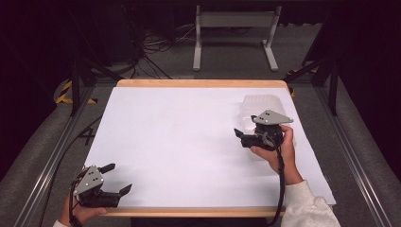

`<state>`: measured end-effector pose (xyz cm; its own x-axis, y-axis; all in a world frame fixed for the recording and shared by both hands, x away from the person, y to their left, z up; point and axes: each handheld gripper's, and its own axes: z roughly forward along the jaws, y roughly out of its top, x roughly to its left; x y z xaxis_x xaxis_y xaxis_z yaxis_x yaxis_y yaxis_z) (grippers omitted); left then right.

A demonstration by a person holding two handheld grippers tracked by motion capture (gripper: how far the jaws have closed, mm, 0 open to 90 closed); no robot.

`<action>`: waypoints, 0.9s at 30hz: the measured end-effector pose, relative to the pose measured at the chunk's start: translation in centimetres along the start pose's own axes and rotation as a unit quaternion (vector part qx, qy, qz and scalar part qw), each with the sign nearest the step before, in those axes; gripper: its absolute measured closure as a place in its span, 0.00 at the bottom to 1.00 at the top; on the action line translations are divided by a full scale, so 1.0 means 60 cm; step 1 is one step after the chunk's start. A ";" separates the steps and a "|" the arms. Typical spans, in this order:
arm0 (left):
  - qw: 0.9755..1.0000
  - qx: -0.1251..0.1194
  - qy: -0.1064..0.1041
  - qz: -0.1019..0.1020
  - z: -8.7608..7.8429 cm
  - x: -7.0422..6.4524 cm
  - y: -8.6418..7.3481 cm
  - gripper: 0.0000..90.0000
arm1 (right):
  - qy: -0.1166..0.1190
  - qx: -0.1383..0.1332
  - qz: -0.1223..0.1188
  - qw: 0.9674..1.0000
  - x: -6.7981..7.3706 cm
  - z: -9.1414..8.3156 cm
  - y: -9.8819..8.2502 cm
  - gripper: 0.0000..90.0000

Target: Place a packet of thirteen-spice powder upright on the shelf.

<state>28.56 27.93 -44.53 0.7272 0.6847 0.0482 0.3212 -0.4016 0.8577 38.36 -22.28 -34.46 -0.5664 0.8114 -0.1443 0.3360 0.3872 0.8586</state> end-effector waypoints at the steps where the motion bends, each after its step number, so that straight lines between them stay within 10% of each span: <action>1: 1.000 0.000 0.001 0.002 0.000 0.000 0.000 0.08 | 0.001 0.001 -0.003 1.000 0.002 0.000 0.000 0.27; 27: 1.000 0.001 0.001 0.002 0.000 -0.001 0.000 0.08 | 0.045 0.040 -0.091 0.994 0.051 -0.013 -0.037 0.25</action>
<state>28.51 27.91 -44.50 0.7268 0.6849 0.0528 0.3199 -0.4055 0.8563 35.28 -20.98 -36.43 -0.6864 0.6842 -0.2463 0.2789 0.5605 0.7798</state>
